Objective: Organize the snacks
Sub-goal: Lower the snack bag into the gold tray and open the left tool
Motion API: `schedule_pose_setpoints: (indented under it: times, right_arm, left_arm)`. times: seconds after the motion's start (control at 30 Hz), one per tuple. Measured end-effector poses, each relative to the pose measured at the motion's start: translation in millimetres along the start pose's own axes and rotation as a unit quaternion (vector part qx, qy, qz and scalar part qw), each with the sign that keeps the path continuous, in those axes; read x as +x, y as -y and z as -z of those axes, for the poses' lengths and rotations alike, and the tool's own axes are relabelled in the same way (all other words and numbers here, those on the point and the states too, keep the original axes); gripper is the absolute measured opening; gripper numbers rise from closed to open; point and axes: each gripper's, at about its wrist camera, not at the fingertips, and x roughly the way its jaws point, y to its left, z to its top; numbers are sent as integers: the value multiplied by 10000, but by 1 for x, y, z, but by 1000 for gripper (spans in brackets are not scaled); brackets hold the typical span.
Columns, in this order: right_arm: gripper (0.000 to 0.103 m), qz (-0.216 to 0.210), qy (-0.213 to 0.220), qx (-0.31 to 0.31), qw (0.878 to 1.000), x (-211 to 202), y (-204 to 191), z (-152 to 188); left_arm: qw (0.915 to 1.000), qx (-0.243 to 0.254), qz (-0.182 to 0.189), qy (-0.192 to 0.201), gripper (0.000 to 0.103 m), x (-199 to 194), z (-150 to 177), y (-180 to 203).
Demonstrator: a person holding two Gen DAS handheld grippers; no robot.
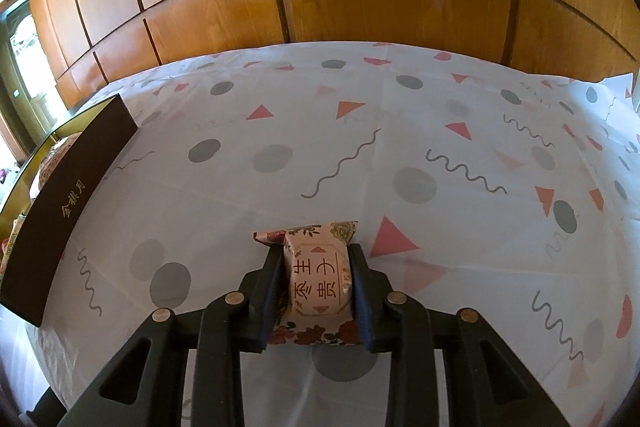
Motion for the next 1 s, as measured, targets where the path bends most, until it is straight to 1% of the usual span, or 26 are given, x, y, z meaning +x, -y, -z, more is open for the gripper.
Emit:
schedule_pose_setpoints:
  times: [0.17, 0.3, 0.67, 1.0]
  right_arm:
    - [32, 108, 27, -68, 9999, -1, -4, 2]
    - [32, 136, 42, -77, 9999, -2, -4, 2]
    - [32, 294, 26, -168, 9994, -1, -9, 1]
    - [32, 301, 37, -170, 9994, -1, -9, 2]
  left_arm:
    - [9998, -97, -161, 71, 40, -3, -2, -9]
    - [9998, -47, -174, 119, 40, -7, -2, -6]
    - [9996, 172, -93, 193, 40, -12, 0, 10]
    - [9999, 108, -1, 55, 40, -4, 2, 9]
